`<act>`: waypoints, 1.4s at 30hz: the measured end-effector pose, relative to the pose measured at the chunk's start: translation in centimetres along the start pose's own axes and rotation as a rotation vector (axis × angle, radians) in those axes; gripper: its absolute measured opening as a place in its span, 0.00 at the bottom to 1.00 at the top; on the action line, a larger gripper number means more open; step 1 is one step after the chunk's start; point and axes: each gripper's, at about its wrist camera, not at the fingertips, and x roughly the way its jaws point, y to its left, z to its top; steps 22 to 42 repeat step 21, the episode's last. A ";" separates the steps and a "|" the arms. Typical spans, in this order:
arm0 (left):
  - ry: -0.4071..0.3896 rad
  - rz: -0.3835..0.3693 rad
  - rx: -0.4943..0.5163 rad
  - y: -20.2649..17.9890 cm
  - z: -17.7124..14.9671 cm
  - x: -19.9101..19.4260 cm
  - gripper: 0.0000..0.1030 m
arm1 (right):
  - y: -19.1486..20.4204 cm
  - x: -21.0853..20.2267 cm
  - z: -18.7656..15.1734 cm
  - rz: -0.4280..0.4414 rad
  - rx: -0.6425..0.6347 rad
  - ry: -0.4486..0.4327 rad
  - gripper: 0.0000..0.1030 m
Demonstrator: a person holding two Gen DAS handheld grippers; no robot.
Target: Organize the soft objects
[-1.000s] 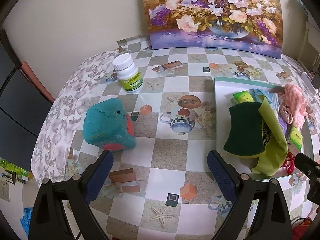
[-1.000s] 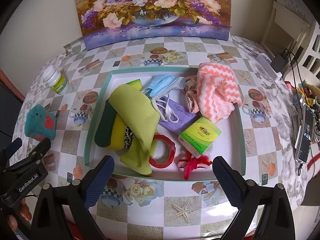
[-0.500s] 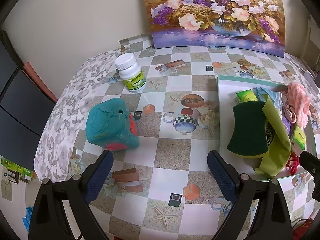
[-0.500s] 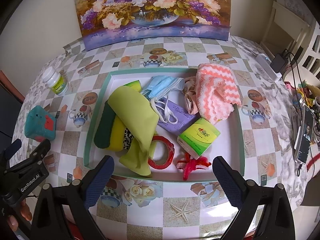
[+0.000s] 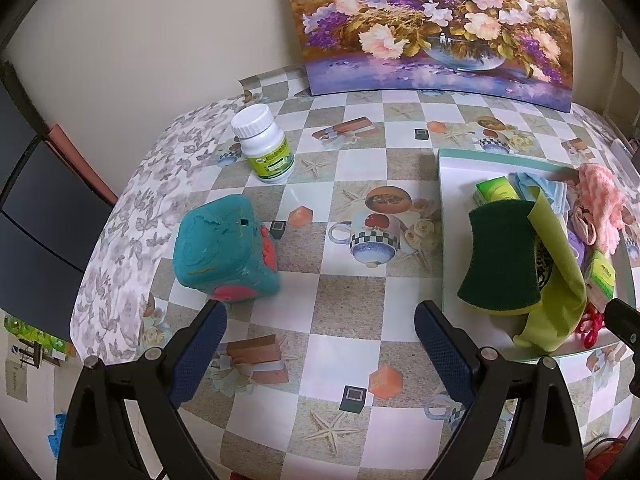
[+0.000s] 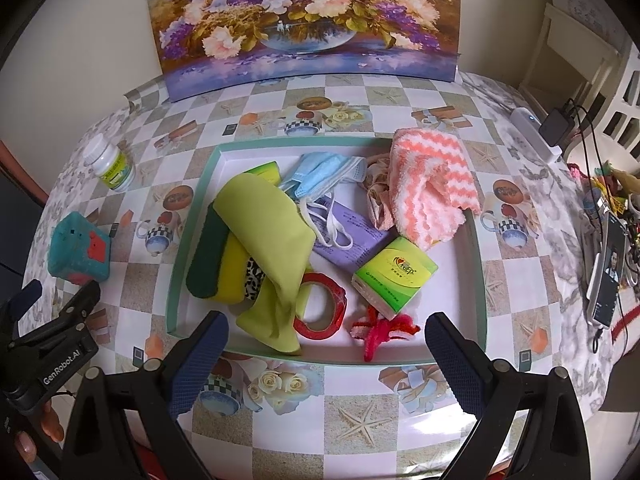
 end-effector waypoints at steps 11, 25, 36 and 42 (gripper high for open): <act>-0.003 0.009 0.006 0.1 0.0 -0.1 0.92 | -0.1 -0.1 0.1 0.000 0.000 -0.001 0.97; 0.000 0.002 0.010 0.2 0.0 -0.1 0.92 | -0.1 -0.1 0.1 0.000 -0.001 0.000 0.97; 0.000 0.002 0.010 0.2 0.0 -0.1 0.92 | -0.1 -0.1 0.1 0.000 -0.001 0.000 0.97; 0.000 0.002 0.010 0.2 0.0 -0.1 0.92 | -0.1 -0.1 0.1 0.000 -0.001 0.000 0.97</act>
